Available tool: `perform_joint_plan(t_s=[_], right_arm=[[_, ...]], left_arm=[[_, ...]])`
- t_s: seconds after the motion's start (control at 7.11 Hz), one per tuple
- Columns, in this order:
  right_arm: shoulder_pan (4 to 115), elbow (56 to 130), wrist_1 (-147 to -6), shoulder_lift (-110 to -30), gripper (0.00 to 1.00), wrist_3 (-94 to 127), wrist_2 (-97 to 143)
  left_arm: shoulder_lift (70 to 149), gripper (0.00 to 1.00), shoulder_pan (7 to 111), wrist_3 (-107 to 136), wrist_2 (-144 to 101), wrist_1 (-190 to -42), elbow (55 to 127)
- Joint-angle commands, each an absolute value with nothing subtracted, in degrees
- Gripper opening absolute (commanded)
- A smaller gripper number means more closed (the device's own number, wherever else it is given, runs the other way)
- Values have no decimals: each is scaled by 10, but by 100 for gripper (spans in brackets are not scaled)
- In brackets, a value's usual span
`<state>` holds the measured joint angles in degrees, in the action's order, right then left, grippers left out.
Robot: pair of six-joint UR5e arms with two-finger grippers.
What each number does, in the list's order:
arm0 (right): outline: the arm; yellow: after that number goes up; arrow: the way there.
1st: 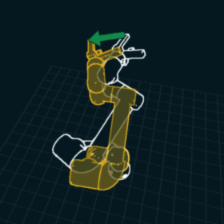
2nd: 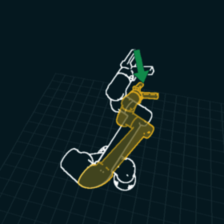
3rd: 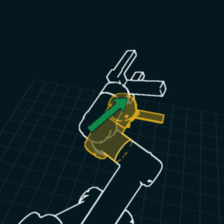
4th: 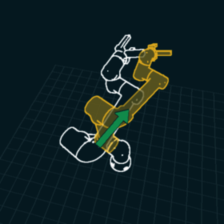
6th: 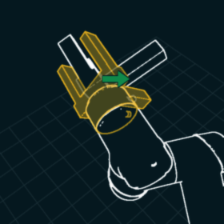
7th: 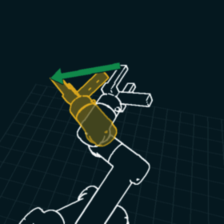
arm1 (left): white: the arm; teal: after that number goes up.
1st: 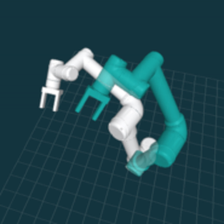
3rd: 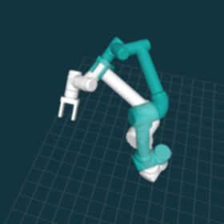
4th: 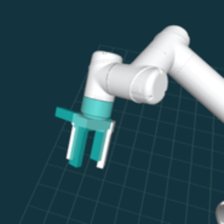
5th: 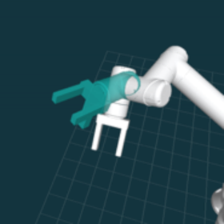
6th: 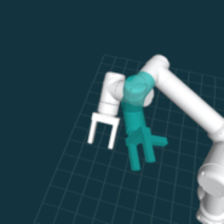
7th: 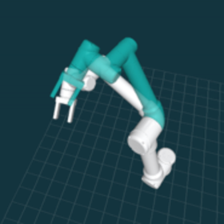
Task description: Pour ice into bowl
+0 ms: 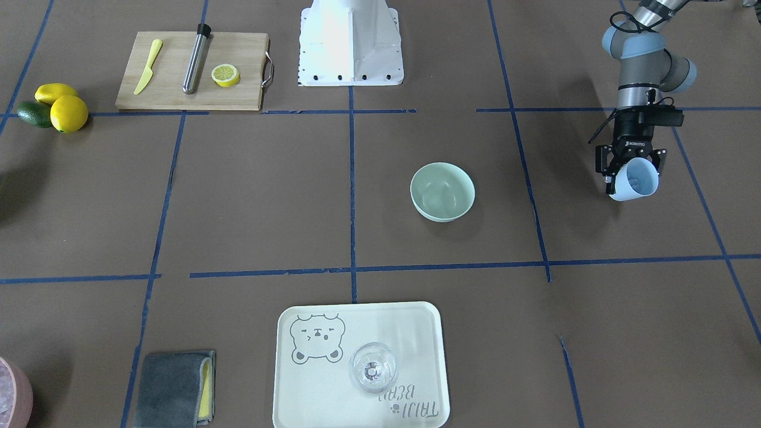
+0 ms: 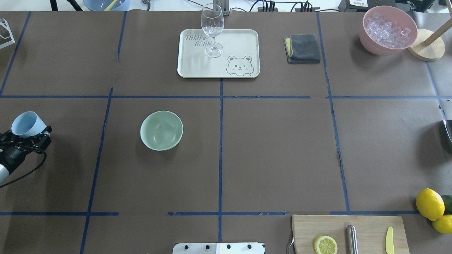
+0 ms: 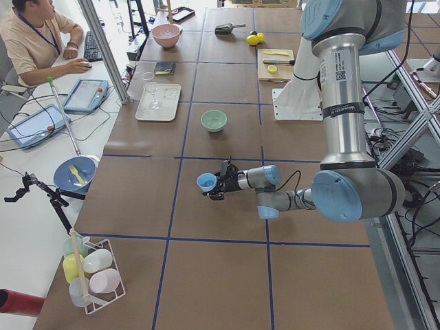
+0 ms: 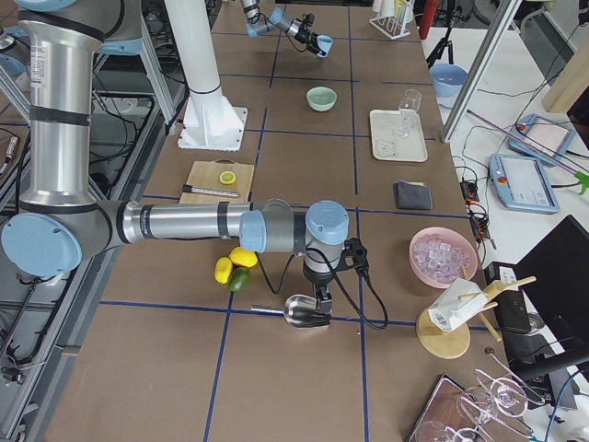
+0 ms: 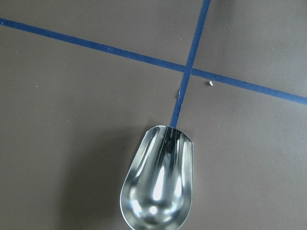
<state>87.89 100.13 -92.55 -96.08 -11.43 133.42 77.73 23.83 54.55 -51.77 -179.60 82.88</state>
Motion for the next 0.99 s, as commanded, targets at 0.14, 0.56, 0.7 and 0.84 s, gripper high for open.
perform_joint_plan(t_s=[0.14,0.56,0.7,0.84], right_arm=[[879,1002,-925,-962,100,-114,1334],[879,1002,-925,-962,100,-114,1334],[879,1002,-925,-962,100,-114,1334],[879,1002,-925,-962,100,-114,1334]], left_arm=[[786,0,332,371,-688,-1816,900],[858,2,456,371,-916,-1812,908],[862,0,460,370,-914,-1811,911],[862,0,464,365,-917,-1805,911]])
